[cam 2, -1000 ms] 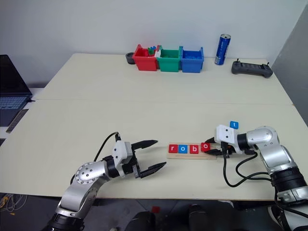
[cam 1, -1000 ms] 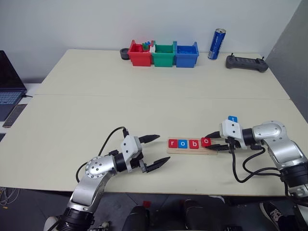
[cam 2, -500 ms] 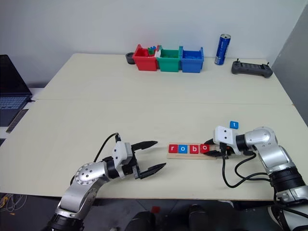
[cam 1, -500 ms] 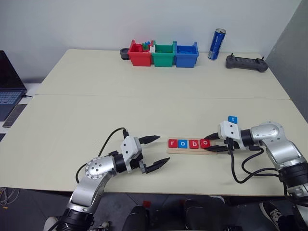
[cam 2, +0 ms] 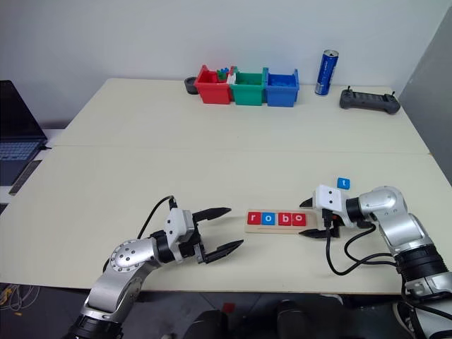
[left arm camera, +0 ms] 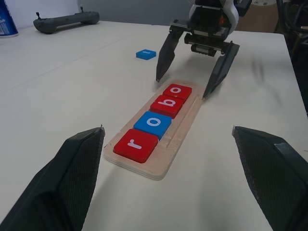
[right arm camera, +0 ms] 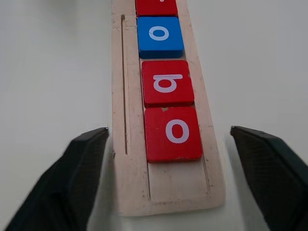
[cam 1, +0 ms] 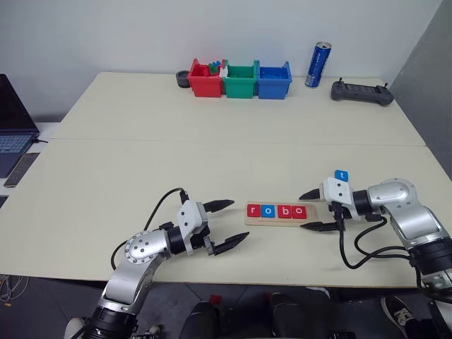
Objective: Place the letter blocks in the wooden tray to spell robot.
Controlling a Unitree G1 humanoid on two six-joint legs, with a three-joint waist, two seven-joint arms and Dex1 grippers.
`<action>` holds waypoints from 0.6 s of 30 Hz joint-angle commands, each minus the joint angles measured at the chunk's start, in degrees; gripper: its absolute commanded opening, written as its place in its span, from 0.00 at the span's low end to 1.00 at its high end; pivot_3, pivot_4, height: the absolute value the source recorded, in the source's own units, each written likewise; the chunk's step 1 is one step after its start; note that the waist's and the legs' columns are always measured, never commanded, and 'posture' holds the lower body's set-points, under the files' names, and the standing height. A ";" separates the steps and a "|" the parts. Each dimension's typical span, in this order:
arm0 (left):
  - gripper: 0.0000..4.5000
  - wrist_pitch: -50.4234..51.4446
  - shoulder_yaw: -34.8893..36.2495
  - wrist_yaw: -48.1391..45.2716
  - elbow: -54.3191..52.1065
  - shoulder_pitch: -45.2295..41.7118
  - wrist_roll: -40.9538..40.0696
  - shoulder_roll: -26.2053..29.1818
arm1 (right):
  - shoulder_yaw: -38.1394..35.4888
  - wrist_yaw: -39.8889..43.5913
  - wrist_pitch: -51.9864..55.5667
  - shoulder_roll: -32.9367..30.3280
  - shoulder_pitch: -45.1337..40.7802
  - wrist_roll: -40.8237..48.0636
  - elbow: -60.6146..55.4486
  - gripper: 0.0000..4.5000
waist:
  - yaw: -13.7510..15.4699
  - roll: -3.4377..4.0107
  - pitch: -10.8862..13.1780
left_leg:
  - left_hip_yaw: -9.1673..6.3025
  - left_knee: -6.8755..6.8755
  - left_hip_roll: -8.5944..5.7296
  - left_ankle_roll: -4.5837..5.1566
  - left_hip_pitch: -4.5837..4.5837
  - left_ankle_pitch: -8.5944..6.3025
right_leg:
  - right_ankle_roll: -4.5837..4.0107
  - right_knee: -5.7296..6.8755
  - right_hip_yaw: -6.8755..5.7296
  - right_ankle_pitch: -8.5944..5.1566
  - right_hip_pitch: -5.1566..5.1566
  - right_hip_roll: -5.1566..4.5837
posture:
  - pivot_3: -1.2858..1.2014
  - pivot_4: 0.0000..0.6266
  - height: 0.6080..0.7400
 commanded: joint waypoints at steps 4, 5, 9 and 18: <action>1.00 -1.09 0.10 -0.16 -1.96 -0.45 -0.86 -0.06 | -3.73 0.65 0.81 -3.31 -0.49 2.02 -2.64 0.99 | 0.02 0.00 0.00 | 0.00 0.00 0.00 0.00 0.00 0.00 | 0.00 0.00 0.00 0.00 0.00 0.00 | 0.52 0.24 1.00; 1.00 -1.05 0.07 -0.17 -2.00 -0.46 -0.88 -0.06 | -3.99 0.59 0.71 -3.76 -0.28 2.05 -2.59 0.99 | 0.02 0.00 0.00 | 0.00 0.00 0.00 0.00 0.00 0.00 | 0.00 0.00 0.00 0.00 0.00 0.00 | 0.52 0.24 1.00; 1.00 -0.94 -0.01 -0.30 -2.05 -0.55 -0.95 -0.01 | -4.74 0.42 0.38 -4.90 0.51 2.21 -1.96 0.96 | -0.02 0.00 0.00 | 0.01 0.00 0.00 0.00 0.00 0.00 | 0.00 0.00 0.00 0.00 0.00 0.00 | 0.52 0.24 1.00; 1.00 -1.06 0.27 -1.24 -1.38 -1.22 -0.98 0.18 | -4.29 -0.94 -1.75 -4.17 1.84 1.26 -0.68 0.33 | -0.06 0.00 0.00 | 0.02 0.00 0.01 0.00 0.00 0.00 | 0.00 0.00 0.01 0.00 0.00 0.01 | 0.52 0.24 1.00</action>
